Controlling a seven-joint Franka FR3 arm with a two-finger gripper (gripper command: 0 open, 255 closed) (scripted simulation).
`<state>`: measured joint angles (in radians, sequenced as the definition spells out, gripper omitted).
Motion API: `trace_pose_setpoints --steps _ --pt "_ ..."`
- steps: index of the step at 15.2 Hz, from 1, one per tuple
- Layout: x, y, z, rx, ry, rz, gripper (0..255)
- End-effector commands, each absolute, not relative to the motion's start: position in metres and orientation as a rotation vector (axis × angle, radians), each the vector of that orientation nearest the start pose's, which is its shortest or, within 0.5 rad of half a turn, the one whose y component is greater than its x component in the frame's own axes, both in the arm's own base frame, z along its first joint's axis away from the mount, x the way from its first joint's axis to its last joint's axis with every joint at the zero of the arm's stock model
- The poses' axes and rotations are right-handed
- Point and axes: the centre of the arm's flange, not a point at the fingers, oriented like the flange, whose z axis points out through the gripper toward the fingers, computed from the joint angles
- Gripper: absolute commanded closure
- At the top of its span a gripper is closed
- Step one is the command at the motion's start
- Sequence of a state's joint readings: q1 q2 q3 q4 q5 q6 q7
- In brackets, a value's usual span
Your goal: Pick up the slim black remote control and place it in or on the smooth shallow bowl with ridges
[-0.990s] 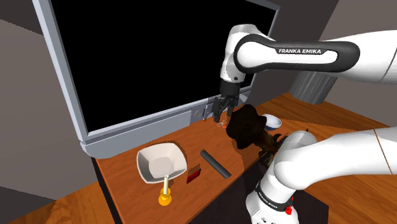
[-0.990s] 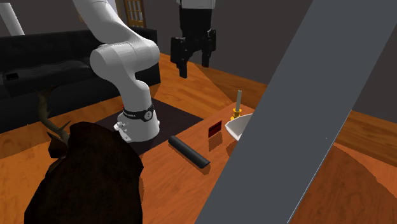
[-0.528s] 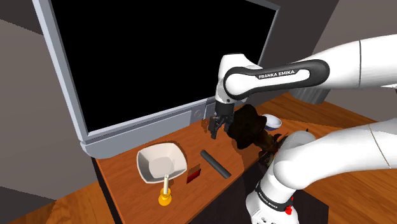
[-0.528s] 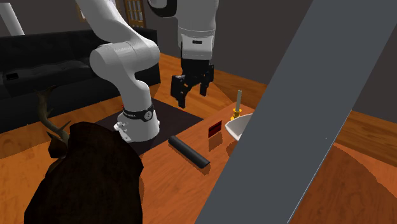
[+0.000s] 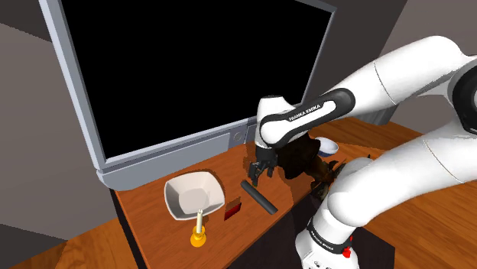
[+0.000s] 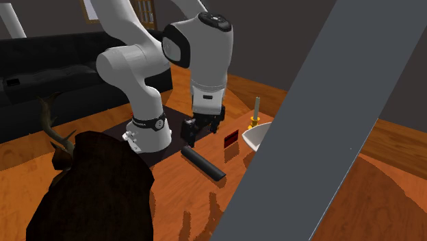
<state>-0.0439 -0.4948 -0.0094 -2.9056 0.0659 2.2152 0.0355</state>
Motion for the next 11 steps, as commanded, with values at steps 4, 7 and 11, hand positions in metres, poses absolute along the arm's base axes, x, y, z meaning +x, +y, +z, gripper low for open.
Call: trace_pose_setpoints --steps 4,7,11 --pt "0.304 -0.019 0.241 -3.064 0.234 0.345 0" --pt "0.301 -0.018 0.226 -3.064 0.234 0.345 0" --pt "0.295 -0.017 0.202 -3.064 0.234 0.345 0"
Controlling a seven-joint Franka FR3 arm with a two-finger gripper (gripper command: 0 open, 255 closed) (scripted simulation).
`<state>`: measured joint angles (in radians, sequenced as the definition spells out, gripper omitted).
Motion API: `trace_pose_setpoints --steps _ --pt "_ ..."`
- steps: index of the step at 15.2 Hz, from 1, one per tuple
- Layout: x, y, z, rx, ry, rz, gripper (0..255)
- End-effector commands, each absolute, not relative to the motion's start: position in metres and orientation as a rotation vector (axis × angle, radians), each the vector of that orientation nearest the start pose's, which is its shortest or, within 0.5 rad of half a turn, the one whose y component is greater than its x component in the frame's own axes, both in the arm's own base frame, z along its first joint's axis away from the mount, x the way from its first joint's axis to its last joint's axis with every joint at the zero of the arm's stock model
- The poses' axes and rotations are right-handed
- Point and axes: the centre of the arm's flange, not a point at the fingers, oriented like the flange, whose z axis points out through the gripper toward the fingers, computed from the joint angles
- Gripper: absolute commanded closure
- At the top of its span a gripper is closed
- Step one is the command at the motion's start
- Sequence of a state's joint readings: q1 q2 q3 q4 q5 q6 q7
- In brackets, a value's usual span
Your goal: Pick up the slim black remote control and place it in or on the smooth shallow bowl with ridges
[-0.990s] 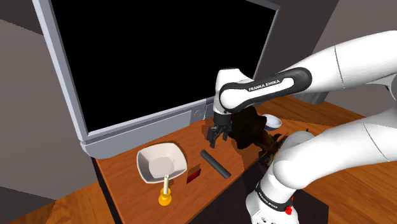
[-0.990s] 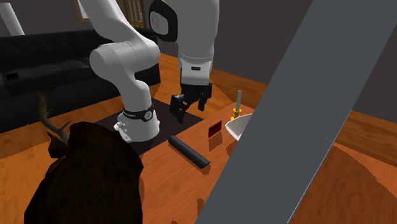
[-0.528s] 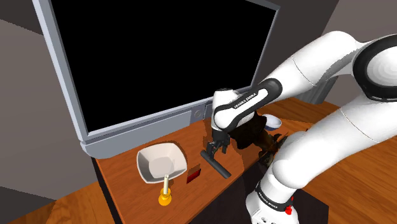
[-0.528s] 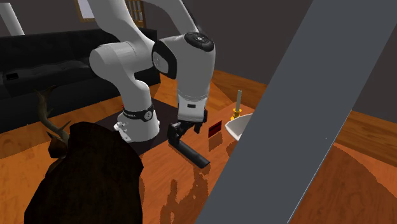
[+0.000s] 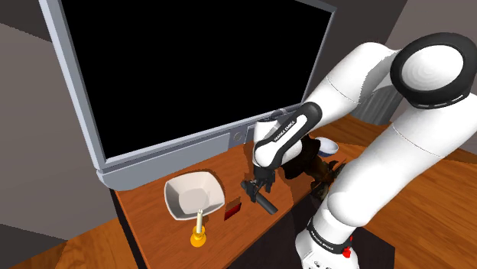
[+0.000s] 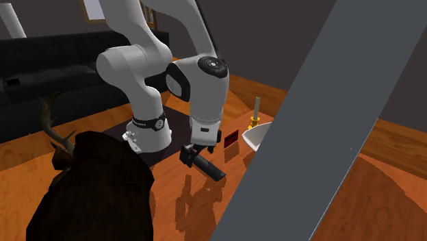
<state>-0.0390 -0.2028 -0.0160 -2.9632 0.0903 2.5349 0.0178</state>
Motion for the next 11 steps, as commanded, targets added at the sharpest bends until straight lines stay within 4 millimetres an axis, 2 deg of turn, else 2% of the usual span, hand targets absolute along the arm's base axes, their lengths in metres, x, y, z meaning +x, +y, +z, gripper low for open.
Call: trace_pose_setpoints --steps 1,8,9,11 --pt "0.2954 -0.0167 0.2023 -3.064 0.234 0.345 0" --pt "0.2954 -0.0167 0.2023 -3.064 0.234 0.345 0" --pt "0.2954 -0.0167 0.2023 -3.064 0.234 0.345 255" --pt "0.2953 -0.0167 0.2023 -3.064 0.234 0.345 255"
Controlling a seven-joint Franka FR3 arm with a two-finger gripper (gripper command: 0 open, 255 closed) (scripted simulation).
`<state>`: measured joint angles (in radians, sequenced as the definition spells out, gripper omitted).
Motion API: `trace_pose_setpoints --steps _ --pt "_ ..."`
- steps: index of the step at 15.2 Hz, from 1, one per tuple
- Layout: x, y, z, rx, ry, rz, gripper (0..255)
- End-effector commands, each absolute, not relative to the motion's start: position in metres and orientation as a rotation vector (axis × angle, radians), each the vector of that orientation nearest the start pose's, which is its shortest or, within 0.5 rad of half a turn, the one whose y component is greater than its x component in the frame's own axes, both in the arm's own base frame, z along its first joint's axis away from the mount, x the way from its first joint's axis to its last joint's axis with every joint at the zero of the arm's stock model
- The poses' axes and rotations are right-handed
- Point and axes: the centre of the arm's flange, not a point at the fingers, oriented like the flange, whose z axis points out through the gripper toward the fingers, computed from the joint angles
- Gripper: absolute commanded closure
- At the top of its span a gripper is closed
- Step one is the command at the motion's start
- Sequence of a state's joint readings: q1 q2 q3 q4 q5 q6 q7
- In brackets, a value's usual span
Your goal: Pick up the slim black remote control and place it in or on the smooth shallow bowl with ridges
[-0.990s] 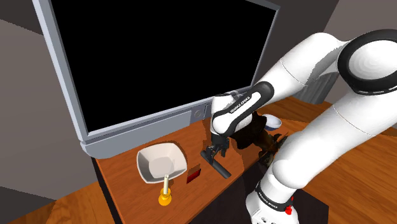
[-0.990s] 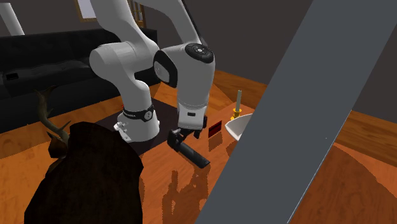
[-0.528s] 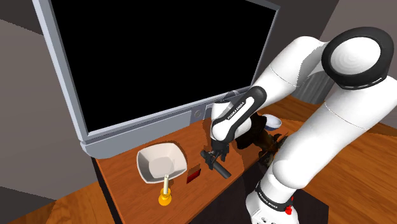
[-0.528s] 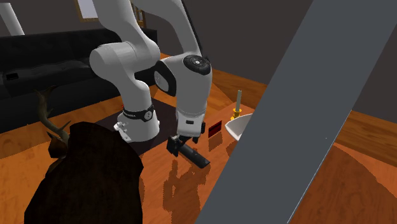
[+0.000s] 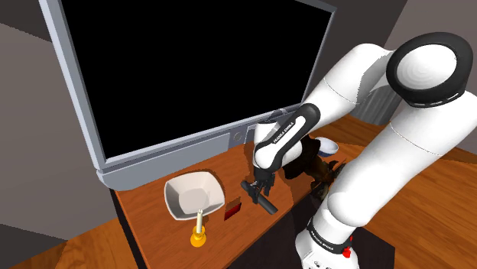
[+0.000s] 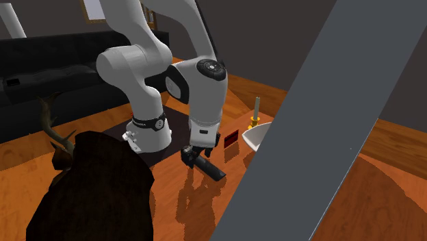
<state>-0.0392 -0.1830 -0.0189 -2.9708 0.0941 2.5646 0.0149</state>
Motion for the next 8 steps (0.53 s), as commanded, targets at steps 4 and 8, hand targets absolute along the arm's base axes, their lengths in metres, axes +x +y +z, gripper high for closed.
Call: trace_pose_setpoints --steps 4,8 --pt "0.2952 -0.0169 0.2024 -3.064 0.234 0.345 255" --pt "0.2954 -0.0167 0.2075 -3.064 0.234 0.345 255"
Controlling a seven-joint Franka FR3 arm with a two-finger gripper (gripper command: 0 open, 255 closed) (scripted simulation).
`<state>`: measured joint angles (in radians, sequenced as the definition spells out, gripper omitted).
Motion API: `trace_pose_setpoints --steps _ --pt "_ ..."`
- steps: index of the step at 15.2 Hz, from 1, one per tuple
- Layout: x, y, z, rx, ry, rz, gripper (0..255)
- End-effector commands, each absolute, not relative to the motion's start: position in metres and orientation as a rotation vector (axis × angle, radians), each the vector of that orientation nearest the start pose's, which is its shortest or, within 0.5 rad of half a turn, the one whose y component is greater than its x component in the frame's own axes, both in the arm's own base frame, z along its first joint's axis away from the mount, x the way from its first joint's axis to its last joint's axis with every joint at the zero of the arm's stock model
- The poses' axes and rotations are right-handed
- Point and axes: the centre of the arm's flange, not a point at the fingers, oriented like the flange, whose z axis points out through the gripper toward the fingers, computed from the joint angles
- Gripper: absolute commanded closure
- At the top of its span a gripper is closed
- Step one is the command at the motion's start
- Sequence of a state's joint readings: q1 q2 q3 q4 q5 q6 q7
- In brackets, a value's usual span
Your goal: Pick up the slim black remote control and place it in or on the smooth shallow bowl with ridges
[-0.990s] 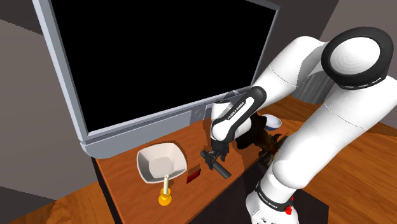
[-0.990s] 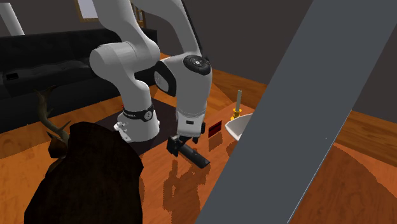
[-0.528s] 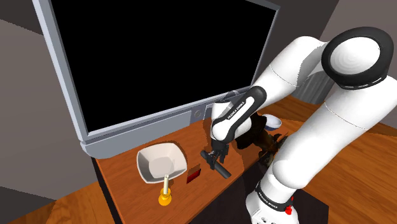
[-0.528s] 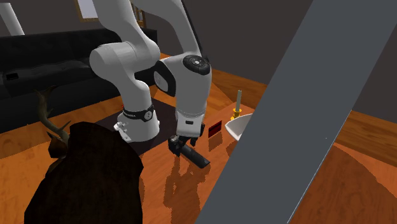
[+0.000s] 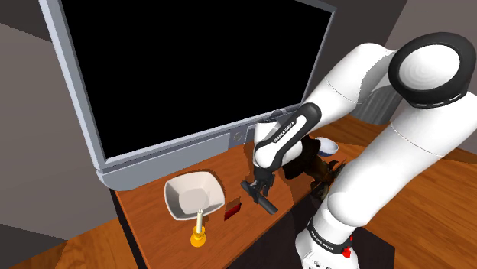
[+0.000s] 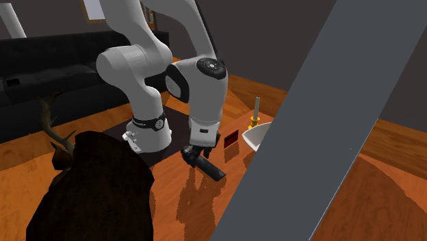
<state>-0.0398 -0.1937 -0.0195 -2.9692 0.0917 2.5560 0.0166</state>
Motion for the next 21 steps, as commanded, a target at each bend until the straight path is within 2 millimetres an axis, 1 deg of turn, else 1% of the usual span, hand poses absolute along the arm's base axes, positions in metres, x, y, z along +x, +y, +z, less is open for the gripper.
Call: trace_pose_setpoints --steps 1,21 --pt "0.295 -0.017 0.213 -3.064 0.234 0.345 255" --pt "0.295 -0.017 0.318 -3.064 0.234 0.345 255"
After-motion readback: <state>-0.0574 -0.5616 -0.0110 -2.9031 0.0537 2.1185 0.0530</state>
